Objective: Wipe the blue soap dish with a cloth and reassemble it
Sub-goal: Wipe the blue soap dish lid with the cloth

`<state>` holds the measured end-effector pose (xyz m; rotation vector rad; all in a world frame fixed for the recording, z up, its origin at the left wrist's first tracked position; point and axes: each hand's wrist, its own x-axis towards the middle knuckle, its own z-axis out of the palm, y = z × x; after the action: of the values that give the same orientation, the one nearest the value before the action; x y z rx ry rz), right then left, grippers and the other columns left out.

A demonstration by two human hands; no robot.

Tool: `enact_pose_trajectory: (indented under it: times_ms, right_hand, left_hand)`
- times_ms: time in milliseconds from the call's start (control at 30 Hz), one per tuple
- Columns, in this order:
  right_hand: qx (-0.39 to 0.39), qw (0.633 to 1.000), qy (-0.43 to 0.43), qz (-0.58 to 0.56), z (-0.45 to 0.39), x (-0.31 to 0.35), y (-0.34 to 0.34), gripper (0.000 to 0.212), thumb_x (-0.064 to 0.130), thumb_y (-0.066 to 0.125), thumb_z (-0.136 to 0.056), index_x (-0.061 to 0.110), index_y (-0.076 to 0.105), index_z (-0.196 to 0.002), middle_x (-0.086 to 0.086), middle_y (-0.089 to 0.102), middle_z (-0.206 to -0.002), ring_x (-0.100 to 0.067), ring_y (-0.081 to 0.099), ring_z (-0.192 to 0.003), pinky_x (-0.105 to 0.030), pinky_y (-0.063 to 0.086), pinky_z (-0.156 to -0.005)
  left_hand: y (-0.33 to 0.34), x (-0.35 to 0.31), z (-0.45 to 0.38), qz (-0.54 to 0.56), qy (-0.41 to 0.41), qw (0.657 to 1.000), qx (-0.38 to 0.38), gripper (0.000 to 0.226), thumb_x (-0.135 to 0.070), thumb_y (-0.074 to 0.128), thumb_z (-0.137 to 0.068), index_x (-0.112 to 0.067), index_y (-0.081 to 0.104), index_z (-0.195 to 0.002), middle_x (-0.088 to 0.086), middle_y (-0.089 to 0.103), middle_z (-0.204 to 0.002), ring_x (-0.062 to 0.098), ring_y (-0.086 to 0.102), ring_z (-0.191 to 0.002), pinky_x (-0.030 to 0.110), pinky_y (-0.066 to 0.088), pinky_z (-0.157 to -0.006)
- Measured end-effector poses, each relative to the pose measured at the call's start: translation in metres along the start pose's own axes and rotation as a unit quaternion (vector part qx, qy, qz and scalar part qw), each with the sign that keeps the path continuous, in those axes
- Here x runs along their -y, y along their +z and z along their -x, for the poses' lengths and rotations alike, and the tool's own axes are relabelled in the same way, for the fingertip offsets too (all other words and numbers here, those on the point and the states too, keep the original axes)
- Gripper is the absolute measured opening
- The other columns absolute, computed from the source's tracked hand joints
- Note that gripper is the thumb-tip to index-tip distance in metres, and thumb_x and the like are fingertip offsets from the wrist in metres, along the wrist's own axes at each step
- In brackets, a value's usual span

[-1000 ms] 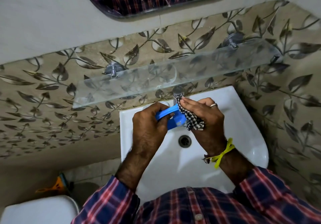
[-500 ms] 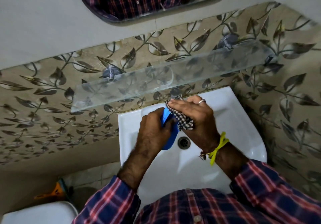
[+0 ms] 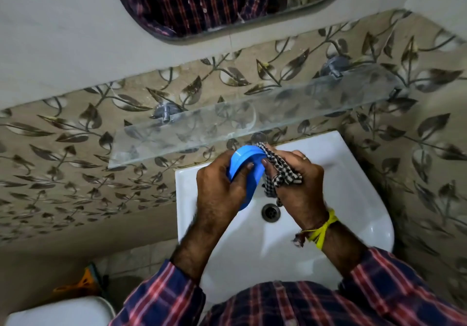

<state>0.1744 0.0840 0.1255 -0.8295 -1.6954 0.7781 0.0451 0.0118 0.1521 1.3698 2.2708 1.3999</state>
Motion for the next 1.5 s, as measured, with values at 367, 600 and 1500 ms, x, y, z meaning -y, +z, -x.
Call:
enact_pose_trajectory:
  times_ms: [367, 600, 1500]
  right_hand:
    - [0.018, 0.997, -0.046, 0.054, -0.007, -0.001, 0.001, 0.041, -0.011, 0.077, -0.072, 0.003, 0.075, -0.11, -0.01, 0.076, -0.095, -0.026, 0.068, -0.084, -0.04, 0.058, -0.077]
    - [0.042, 0.993, -0.048, 0.095, -0.008, -0.003, 0.0, 0.034, -0.007, 0.081, -0.072, 0.004, 0.077, -0.104, -0.008, 0.076, -0.085, -0.024, 0.067, -0.076, -0.03, 0.056, -0.072]
    - [-0.037, 0.989, 0.141, -0.013, 0.007, -0.018, 0.004, 0.005, 0.007, 0.08, -0.08, 0.005, 0.075, -0.082, -0.011, 0.073, -0.07, -0.025, 0.068, -0.067, -0.028, 0.055, -0.064]
  left_hand:
    - [0.012, -0.005, -0.002, 0.05, -0.012, 0.999, 0.008, 0.02, -0.026, 0.068, -0.083, -0.017, 0.072, -0.1, -0.015, 0.067, -0.08, 0.009, 0.064, -0.074, 0.035, 0.058, -0.071]
    - [0.013, 0.001, -0.003, 0.101, -0.065, 0.993, 0.009, 0.009, -0.014, 0.075, -0.087, -0.012, 0.069, -0.092, -0.006, 0.068, -0.076, 0.021, 0.066, -0.072, 0.042, 0.059, -0.068]
    - [0.02, -0.007, 0.005, 0.221, -0.039, 0.968, -0.117, 0.018, -0.009, 0.073, -0.086, -0.02, 0.06, -0.084, -0.01, 0.064, -0.076, 0.007, 0.062, -0.069, 0.026, 0.054, -0.065]
